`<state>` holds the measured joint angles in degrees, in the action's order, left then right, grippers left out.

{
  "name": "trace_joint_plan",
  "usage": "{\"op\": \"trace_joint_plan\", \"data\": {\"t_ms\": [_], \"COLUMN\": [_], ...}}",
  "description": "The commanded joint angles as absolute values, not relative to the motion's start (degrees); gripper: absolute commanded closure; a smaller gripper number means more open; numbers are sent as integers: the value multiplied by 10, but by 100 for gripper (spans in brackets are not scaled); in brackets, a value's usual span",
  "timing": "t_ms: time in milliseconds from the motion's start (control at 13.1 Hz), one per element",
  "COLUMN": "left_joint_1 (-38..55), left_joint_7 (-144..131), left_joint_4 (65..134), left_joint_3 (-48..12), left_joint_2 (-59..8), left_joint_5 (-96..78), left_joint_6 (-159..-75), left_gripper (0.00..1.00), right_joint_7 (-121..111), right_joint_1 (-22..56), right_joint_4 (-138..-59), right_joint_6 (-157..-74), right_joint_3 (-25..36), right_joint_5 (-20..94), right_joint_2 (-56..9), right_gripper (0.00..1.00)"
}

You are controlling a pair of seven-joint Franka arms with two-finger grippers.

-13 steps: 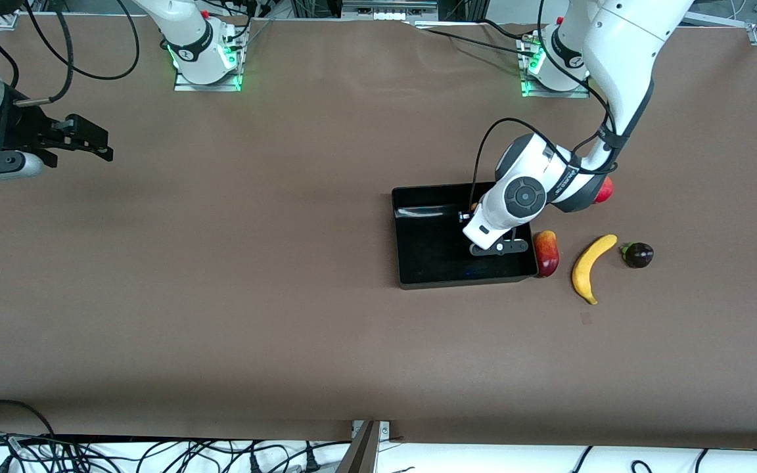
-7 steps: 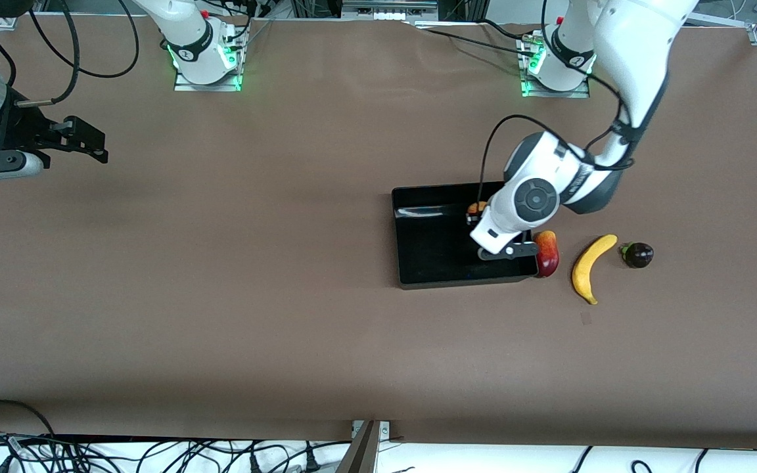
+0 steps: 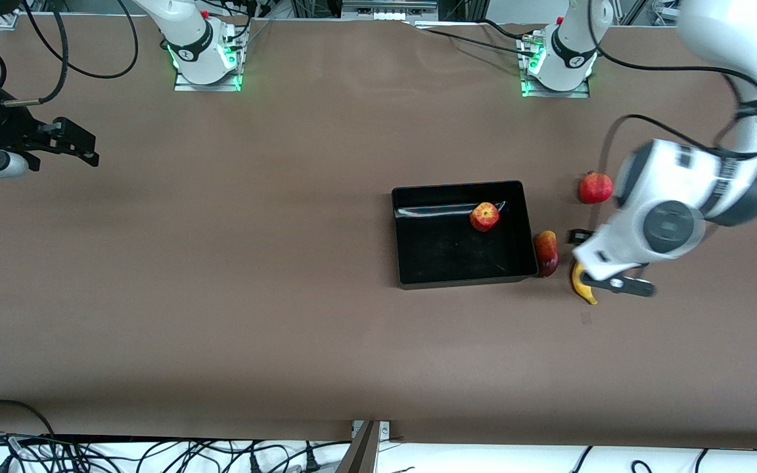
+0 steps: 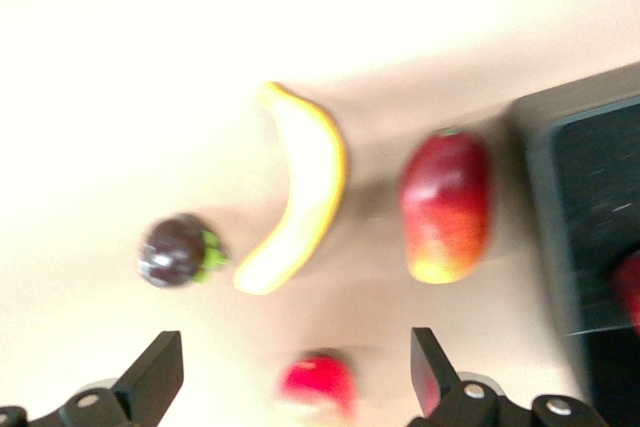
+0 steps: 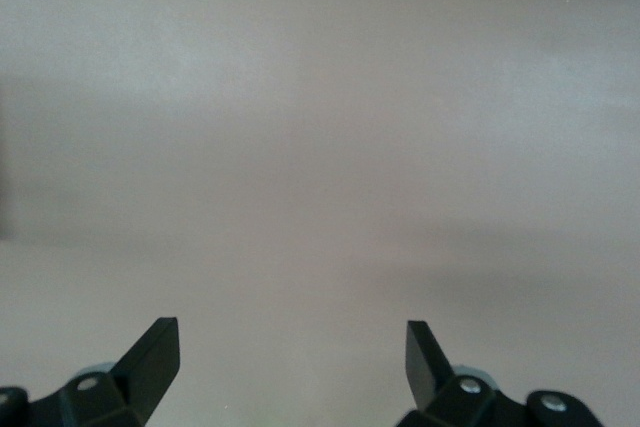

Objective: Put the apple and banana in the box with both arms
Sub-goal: 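Reach the left gripper to the yellow banana and grasp it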

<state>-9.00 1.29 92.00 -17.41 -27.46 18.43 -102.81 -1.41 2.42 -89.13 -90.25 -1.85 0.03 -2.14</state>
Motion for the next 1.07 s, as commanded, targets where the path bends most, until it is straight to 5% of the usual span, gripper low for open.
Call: {"op": "trace_joint_plan", "data": {"t_ms": [0,536,612,689,995], "left_joint_1": [-127,-172,-172,-172,-174], "left_joint_7": [122,169,169,171,171], "left_joint_4": [936,1114,1117,1117,1116], "left_joint_3": [-182,-184,-184,-185,-185], "left_joint_2": [-300,-312,-315,-322,-323], "left_joint_5": [200,192,192,193,192], "left_joint_6": [-1077,-1327,-1330,-1330,-1330], "left_gripper": [0,0,18,48,96], "right_joint_7": [-21,-21,-21,-21,-21], "right_joint_1": [19,19,19,19,19], "right_joint_4": [-877,-877,-877,-877,-877], "right_joint_6": [-907,-907,-907,-907,-907], "right_joint_3": [-23,-22,-22,-22,-22], "right_joint_5": [-6,-7,-6,-6,-6], "right_joint_2": [-27,-26,-27,-26,-27], "right_gripper": [0,0,0,0,0]}}
